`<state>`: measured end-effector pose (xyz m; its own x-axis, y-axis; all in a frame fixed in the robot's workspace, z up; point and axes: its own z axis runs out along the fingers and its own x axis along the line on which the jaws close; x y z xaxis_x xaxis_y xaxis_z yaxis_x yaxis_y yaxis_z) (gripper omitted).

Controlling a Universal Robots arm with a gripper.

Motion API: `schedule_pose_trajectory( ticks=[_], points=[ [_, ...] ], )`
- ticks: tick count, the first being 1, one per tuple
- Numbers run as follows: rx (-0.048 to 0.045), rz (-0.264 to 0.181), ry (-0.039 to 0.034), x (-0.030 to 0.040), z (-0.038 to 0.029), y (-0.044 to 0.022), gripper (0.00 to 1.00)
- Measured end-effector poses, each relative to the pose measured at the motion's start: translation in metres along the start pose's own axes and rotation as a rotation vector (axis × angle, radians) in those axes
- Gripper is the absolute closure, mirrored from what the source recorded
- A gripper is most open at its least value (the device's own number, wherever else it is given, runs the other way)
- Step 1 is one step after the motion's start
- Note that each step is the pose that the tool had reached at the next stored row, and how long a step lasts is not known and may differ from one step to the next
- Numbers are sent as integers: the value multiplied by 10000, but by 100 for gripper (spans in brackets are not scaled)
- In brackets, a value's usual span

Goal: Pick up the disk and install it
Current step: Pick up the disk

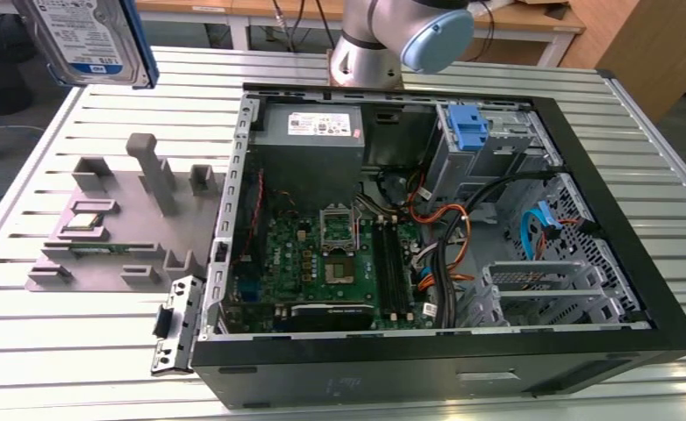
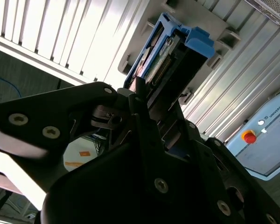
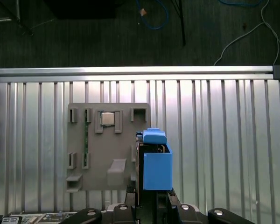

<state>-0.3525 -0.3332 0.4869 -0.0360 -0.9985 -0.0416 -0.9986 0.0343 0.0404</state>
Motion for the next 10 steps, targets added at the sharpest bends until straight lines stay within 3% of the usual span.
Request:
schedule_pose_trajectory(
  ticks=[10],
  points=[
    [0,0,0,-6,-5,-164,65]
  ],
)
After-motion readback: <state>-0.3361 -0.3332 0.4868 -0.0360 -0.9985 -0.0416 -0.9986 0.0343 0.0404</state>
